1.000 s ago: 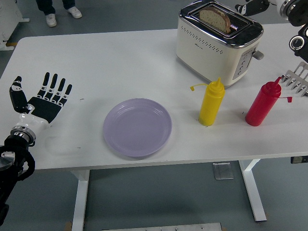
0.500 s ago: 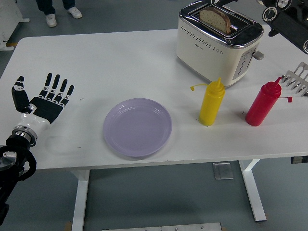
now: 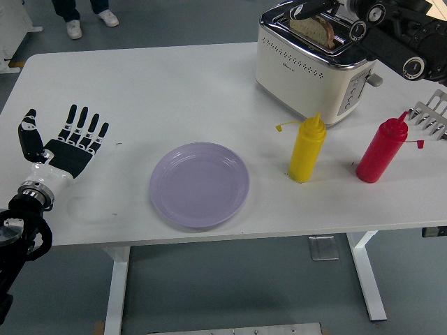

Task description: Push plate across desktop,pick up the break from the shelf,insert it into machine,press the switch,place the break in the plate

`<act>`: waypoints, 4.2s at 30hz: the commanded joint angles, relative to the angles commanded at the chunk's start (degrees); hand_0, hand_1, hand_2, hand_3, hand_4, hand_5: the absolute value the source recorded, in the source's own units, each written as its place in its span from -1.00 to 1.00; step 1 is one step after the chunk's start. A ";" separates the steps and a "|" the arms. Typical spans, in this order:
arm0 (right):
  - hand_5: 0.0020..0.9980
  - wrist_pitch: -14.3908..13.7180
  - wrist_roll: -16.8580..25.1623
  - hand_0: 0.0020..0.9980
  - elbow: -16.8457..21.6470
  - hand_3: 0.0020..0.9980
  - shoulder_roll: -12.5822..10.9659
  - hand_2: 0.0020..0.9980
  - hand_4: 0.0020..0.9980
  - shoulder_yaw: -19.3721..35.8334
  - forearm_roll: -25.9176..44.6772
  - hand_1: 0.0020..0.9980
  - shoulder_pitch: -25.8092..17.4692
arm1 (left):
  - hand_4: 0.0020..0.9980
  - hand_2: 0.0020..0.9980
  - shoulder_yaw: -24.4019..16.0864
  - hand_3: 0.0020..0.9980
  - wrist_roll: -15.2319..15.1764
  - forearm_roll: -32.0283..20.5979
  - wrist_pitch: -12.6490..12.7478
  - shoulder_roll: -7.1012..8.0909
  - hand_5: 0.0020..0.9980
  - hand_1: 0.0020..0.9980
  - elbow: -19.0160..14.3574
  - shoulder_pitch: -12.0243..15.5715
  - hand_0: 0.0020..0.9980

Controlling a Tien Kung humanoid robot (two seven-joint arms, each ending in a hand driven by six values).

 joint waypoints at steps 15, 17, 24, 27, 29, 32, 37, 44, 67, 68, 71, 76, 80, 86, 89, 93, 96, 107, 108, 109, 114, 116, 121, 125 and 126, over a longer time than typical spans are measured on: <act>-0.32 -4.49 1.46 -0.24 -2.54 0.35 1.91 0.22 0.41 -5.49 -0.95 0.10 -1.46 | 0.57 0.48 0.25 0.47 -0.24 -0.20 0.08 -0.02 1.00 0.56 0.21 -0.22 0.58; -0.32 -5.42 1.71 -0.24 -2.46 0.35 2.00 0.22 0.41 -5.81 -1.27 0.10 -1.60 | 0.57 0.48 0.27 0.47 -0.33 -0.27 0.13 -0.04 1.00 0.56 0.27 -0.22 0.58; -0.51 -6.95 1.87 -0.35 -2.17 0.21 2.05 -0.04 0.18 -6.49 -2.14 -0.05 -1.93 | 0.55 0.52 0.35 0.49 -0.45 -0.46 0.23 -0.09 1.00 0.58 0.44 -0.23 0.59; -0.51 -7.05 1.75 -0.35 -2.04 0.21 2.02 -0.04 0.18 -6.79 -2.47 -0.05 -2.16 | 0.55 0.52 0.35 0.49 -0.49 -0.51 0.24 -0.07 1.00 0.58 0.46 -0.22 0.59; -0.51 -7.05 1.68 -0.35 -1.93 0.21 2.00 -0.04 0.18 -6.88 -2.63 -0.05 -2.26 | 0.55 0.52 0.34 0.49 -0.50 -0.54 0.25 -0.07 1.00 0.58 0.47 -0.21 0.59; -0.51 -6.92 1.56 -0.36 -1.62 0.20 1.90 -0.05 0.16 -6.91 -2.88 -0.06 -2.47 | 0.54 0.53 0.30 0.49 -0.50 -0.63 0.28 -0.07 1.00 0.59 0.51 -0.19 0.60; -0.59 -7.31 1.56 -0.38 -1.02 0.14 1.64 -0.16 0.03 -6.39 -3.33 -0.09 -2.65 | 0.54 0.54 0.24 0.50 -0.57 -0.77 0.33 -0.08 1.00 0.59 0.58 -0.15 0.61; -1.00 -9.03 1.49 -0.40 -0.23 -0.06 1.36 -0.19 -0.29 -5.75 -3.84 -0.14 -2.81 | 0.53 0.54 0.09 0.51 -0.64 -1.13 0.43 -0.08 1.00 0.59 0.73 -0.10 0.61; -1.00 -13.95 -2.09 -0.37 5.76 -0.27 -2.59 -0.28 -0.35 4.41 -13.69 -0.17 -3.80 | 0.49 0.45 -0.57 0.43 -0.24 -2.09 0.40 -0.18 1.00 0.51 1.03 0.45 0.58; -1.00 -13.97 -2.48 -0.37 6.35 -0.27 -2.96 -0.28 -0.35 5.31 -14.37 -0.17 -3.82 | 0.49 0.45 -0.58 0.43 -0.22 -2.10 0.40 -0.19 1.00 0.51 1.02 0.49 0.58; -1.00 -14.10 -3.52 -0.37 8.18 -0.27 -3.85 -0.28 -0.35 7.61 -15.97 -0.17 -3.94 | 0.49 0.45 -0.64 0.43 -0.18 -2.12 0.38 -0.23 1.00 0.51 1.02 0.63 0.58; -1.00 -13.90 -4.95 -0.38 12.72 -0.27 -5.83 -0.28 -0.32 11.77 -19.42 -0.18 -4.16 | 0.50 0.42 -0.64 0.41 -0.08 -2.24 0.30 -0.24 1.00 0.50 1.05 0.79 0.58; -1.00 -13.91 -5.60 -0.38 16.90 -0.28 -7.58 -0.28 -0.29 14.32 -22.61 -0.18 -4.15 | 0.50 0.42 -0.62 0.40 0.09 -2.47 0.16 -0.20 1.00 0.48 1.08 0.82 0.57; -1.00 -13.66 -6.67 -0.38 23.65 -0.29 -9.61 -0.29 -0.27 16.33 -25.11 -0.19 -4.72 | 0.50 0.41 -0.72 0.41 0.20 -2.81 -0.11 -0.18 1.00 0.48 1.10 0.84 0.57; -1.00 -13.46 -7.20 -0.38 27.06 -0.29 -10.48 -0.29 -0.27 16.65 -24.17 -0.19 -4.97 | 0.50 0.41 -0.77 0.41 0.24 -2.86 -0.15 -0.17 1.00 0.48 1.09 0.86 0.57; -1.00 -12.79 -7.91 -0.40 31.80 -0.29 -11.63 -0.30 -0.26 16.81 -21.36 -0.19 -5.38 | 0.53 0.38 -0.86 0.41 0.34 -3.07 -0.27 -0.22 1.00 0.48 1.15 0.88 0.57; -1.00 -10.80 -9.10 -0.40 35.73 -0.29 -12.49 -0.30 -0.26 17.49 -17.79 -0.19 -5.90 | 0.53 0.38 -0.95 0.41 0.41 -3.33 -0.44 -0.30 1.00 0.48 1.20 0.86 0.57; -1.00 -6.53 -14.02 -0.41 47.59 -0.29 -13.44 -0.31 -0.25 17.89 -3.53 -0.20 -5.95 | 0.56 0.40 -1.24 0.43 0.50 -3.48 -0.57 -0.35 1.00 0.48 1.21 0.86 0.57; -1.00 -6.36 -14.41 -0.41 48.43 -0.29 -13.35 -0.31 -0.25 17.59 -2.22 -0.20 -5.90 | 0.56 0.40 -1.26 0.43 0.49 -3.46 -0.55 -0.35 1.00 0.48 1.22 0.86 0.57; -1.00 -6.17 -14.85 -0.41 49.49 -0.29 -13.19 -0.31 -0.25 17.11 -0.58 -0.21 -5.87 | 0.58 0.44 -1.29 0.45 0.47 -3.43 -0.53 -0.34 1.00 0.50 1.22 0.87 0.57; -1.00 -5.79 -15.36 -0.41 54.39 -0.29 -12.33 -0.31 -0.25 14.66 6.71 -0.21 -5.98 | 0.58 0.44 -1.49 0.45 0.41 -3.35 -0.51 -0.33 1.00 0.50 1.34 0.88 0.57; -1.00 -5.74 -15.36 -0.42 55.79 -0.29 -12.10 -0.31 -0.26 13.98 9.23 -0.21 -6.05 | 0.58 0.49 -1.55 0.50 0.40 -3.34 -0.51 -0.32 1.00 0.53 1.38 0.88 0.57; -1.00 -5.97 -15.36 -0.42 58.96 -0.29 -10.70 -0.31 -0.24 11.03 16.19 -0.21 -6.07 | 0.58 0.56 -2.06 0.54 0.43 -3.06 -0.64 -0.24 1.00 0.57 1.77 0.89 0.60; -1.00 -5.77 -15.36 -0.42 59.80 -0.29 -8.83 -0.31 -0.24 8.52 20.84 -0.21 -6.39 | 0.58 0.56 -2.41 0.54 0.45 -2.81 -0.76 -0.19 1.00 0.57 2.08 0.89 0.60; -1.00 -5.73 -15.36 -0.42 59.81 -0.29 -8.52 -0.31 -0.24 8.07 21.42 -0.21 -6.47 | 0.58 0.56 -2.43 0.54 0.46 -2.76 -0.78 -0.19 1.00 0.57 2.11 0.90 0.60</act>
